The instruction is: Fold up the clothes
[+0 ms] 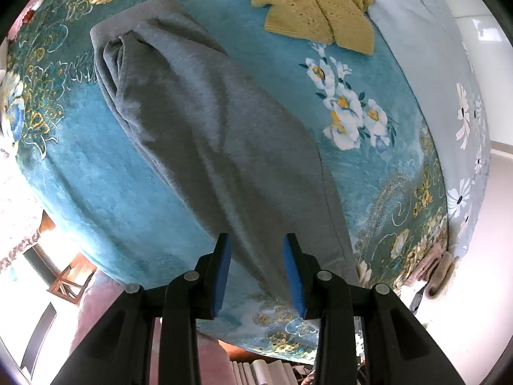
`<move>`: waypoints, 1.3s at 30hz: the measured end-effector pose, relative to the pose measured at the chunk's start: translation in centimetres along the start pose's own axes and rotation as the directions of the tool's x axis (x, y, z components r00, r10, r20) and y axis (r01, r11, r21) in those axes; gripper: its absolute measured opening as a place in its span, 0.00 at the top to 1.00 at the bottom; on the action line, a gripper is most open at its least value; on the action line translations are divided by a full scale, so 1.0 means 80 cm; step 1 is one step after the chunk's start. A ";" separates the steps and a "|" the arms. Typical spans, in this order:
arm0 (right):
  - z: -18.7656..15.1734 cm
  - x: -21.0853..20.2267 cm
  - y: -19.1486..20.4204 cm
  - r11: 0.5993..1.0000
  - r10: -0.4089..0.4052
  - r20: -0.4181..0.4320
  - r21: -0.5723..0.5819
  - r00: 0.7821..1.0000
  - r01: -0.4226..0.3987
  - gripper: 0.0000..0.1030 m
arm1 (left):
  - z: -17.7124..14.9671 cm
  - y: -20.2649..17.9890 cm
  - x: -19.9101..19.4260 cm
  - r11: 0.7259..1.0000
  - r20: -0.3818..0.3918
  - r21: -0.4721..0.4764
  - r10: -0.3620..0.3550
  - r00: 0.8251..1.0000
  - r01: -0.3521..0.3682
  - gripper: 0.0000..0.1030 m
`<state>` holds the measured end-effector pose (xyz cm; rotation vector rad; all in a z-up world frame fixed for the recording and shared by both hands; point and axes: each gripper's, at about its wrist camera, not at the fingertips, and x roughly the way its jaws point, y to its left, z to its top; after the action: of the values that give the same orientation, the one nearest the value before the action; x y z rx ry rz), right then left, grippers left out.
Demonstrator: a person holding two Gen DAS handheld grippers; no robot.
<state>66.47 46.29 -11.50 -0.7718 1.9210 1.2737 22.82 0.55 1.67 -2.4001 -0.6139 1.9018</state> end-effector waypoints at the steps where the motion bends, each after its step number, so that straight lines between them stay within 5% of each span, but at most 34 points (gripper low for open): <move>1: -0.003 -0.004 0.006 1.000 -0.002 0.010 -0.017 1.000 0.003 0.88 | 0.002 0.002 -0.001 1.000 -0.002 -0.002 -0.004 1.000 0.004 0.67; 9: -0.045 -0.052 0.072 0.981 0.039 0.088 -0.191 0.995 -0.022 0.89 | 0.026 0.029 -0.009 0.998 -0.015 -0.024 -0.059 0.998 0.059 0.67; 12: -0.079 -0.062 0.127 0.939 0.043 0.097 -0.343 0.994 -0.007 0.89 | 0.038 0.044 -0.012 0.996 -0.020 -0.043 -0.081 0.997 0.080 0.67; 16: -0.133 -0.071 0.209 0.830 0.053 0.097 -0.558 0.994 0.010 0.89 | 0.055 0.068 -0.014 0.992 -0.028 -0.074 -0.108 0.994 0.106 0.67; 23: -0.319 -0.003 0.312 0.484 -0.041 -0.003 -0.875 0.999 0.018 0.89 | 0.087 0.118 -0.027 0.982 -0.018 -0.116 -0.153 0.988 0.150 0.67; 28: -0.427 0.106 0.320 0.348 -0.198 -0.077 -0.938 0.977 -0.003 0.89 | 0.110 0.166 -0.041 0.974 0.002 -0.155 -0.166 0.986 0.165 0.67; 34: -0.511 0.224 0.293 0.191 -0.416 -0.029 -0.980 0.909 0.057 0.89 | 0.134 0.224 -0.057 0.959 0.037 -0.215 -0.181 0.983 0.185 0.60; 37: -0.526 0.247 0.282 0.156 -0.466 0.003 -0.984 0.885 0.086 0.85 | 0.145 0.248 -0.059 0.950 0.051 -0.235 -0.197 0.979 0.203 0.60; 39: -0.528 0.250 0.280 0.170 -0.481 -0.020 -0.983 0.877 0.071 0.73 | 0.152 0.259 -0.055 0.944 0.054 -0.251 -0.206 0.977 0.213 0.60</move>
<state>27.87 12.42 -4.32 -2.0037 0.7729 2.1714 16.67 -22.71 -2.60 -2.3345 -1.1317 1.8689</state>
